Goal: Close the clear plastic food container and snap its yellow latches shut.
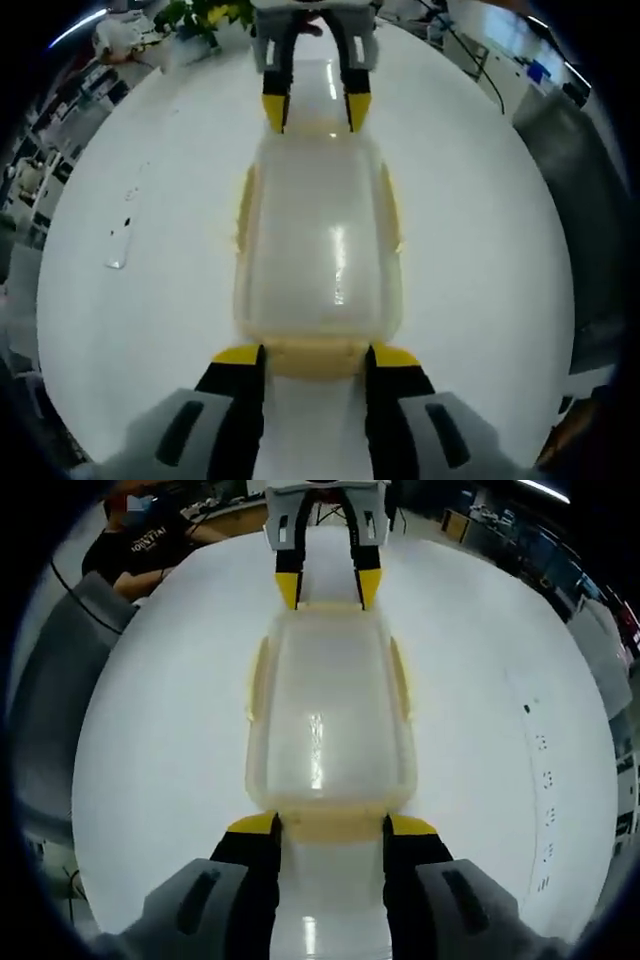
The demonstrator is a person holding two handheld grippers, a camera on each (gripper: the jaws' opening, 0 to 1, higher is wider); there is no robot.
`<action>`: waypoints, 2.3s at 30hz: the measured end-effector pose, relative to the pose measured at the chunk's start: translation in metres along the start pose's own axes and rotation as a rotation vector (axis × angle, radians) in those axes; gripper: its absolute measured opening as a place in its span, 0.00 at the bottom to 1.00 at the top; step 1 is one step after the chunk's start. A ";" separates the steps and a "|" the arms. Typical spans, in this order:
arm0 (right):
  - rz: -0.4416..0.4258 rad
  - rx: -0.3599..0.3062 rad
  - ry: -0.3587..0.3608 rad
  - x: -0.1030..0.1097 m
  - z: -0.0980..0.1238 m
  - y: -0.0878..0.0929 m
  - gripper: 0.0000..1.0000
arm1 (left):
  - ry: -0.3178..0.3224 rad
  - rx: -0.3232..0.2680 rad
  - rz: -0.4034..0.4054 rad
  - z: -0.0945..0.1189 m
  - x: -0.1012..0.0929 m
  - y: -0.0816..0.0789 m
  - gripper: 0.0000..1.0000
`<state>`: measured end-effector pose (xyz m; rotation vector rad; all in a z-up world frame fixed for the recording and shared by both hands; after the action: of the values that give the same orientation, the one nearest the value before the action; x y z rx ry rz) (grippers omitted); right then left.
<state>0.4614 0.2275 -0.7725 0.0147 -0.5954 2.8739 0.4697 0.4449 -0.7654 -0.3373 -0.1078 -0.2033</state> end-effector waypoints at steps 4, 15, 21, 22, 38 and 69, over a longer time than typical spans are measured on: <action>0.013 0.013 0.005 0.000 0.000 -0.001 0.37 | 0.014 -0.014 -0.002 0.006 -0.003 -0.001 0.33; -0.005 0.002 -0.011 0.003 -0.003 -0.002 0.38 | -0.010 -0.037 0.036 0.010 -0.001 0.000 0.25; -0.008 -0.003 -0.014 0.004 -0.004 -0.002 0.38 | -0.005 -0.043 0.032 0.007 -0.005 -0.004 0.23; -0.016 -0.005 -0.013 0.004 -0.004 -0.002 0.38 | -0.006 -0.042 0.028 0.006 -0.005 -0.004 0.24; 0.000 0.020 -0.010 0.013 -0.006 -0.006 0.38 | 0.033 0.001 0.026 -0.001 -0.012 -0.004 0.33; 0.070 0.020 -0.008 0.018 0.000 -0.008 0.36 | 0.032 0.010 0.003 0.003 -0.015 0.001 0.33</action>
<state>0.4458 0.2386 -0.7685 0.0083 -0.5804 2.9485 0.4555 0.4497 -0.7651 -0.3244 -0.0768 -0.2046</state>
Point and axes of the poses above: the point that each gripper's makers call its tool centre point, and the gripper's own axes: z roughly backward along the fingers, x roughly to its left, y roughly out of its underside, the point moved 8 cm from there along z, roughly backward along the fingers, and after that the axes turned 11 degrees about -z, right-handed, at the moved point
